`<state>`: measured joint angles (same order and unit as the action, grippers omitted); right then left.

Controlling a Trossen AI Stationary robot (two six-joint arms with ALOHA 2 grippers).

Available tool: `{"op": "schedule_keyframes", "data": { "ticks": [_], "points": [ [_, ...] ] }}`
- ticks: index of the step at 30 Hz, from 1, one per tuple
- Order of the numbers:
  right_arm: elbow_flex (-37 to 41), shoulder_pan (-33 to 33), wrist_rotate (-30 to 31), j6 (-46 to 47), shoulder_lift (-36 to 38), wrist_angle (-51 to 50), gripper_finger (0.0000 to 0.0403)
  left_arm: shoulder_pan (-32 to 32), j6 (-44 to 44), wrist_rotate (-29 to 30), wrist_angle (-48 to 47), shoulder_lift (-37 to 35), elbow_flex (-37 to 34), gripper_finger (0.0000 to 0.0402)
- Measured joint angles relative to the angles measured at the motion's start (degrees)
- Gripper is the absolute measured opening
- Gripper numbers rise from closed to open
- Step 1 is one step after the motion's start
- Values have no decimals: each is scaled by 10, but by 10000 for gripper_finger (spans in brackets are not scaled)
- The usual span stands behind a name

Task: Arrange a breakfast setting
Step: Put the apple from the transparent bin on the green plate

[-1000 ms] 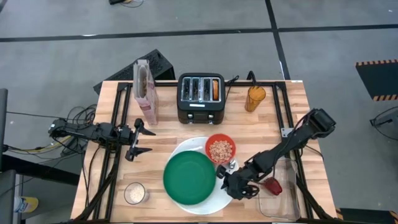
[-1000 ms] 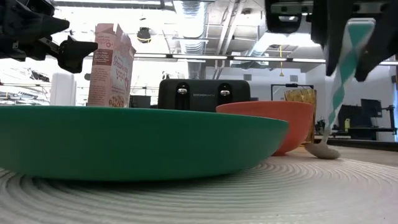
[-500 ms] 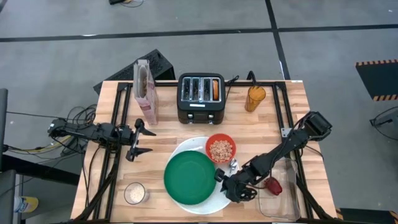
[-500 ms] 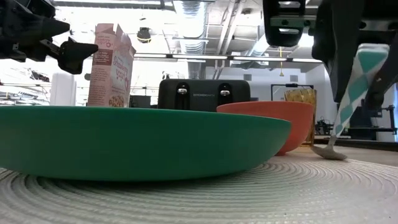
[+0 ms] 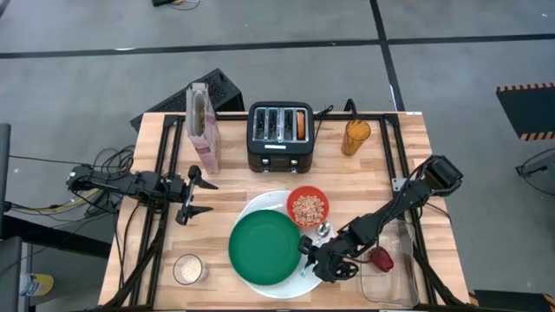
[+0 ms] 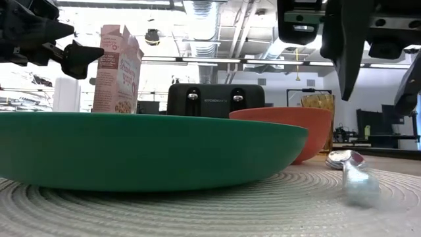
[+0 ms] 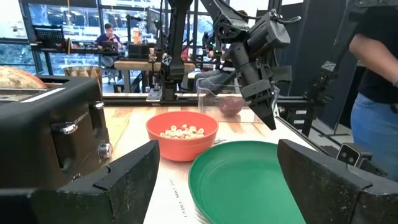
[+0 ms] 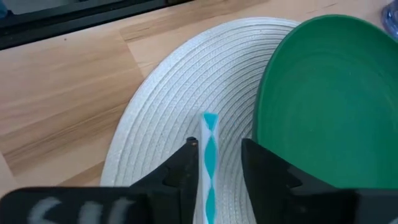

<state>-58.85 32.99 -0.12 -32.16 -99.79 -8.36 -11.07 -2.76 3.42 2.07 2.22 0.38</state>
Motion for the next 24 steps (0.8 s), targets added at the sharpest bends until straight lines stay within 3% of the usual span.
{"op": "schedule_keyframes", "data": {
  "ticks": [6, 13, 19, 24],
  "points": [
    [0, 0, 9, 1, 11, -2, 175, 0, 0, 0, 0, 0, 0, 311],
    [0, -6, 32, 2, 73, -16, 185, 0, 0, 0, 0, 0, 0, 311],
    [0, -28, 37, 22, 138, -86, 184, 0, 0, 0, 0, 0, 0, 311],
    [0, -49, 37, 95, 199, -175, 184, 0, 0, 0, 0, 0, 0, 311]
  ]
}}
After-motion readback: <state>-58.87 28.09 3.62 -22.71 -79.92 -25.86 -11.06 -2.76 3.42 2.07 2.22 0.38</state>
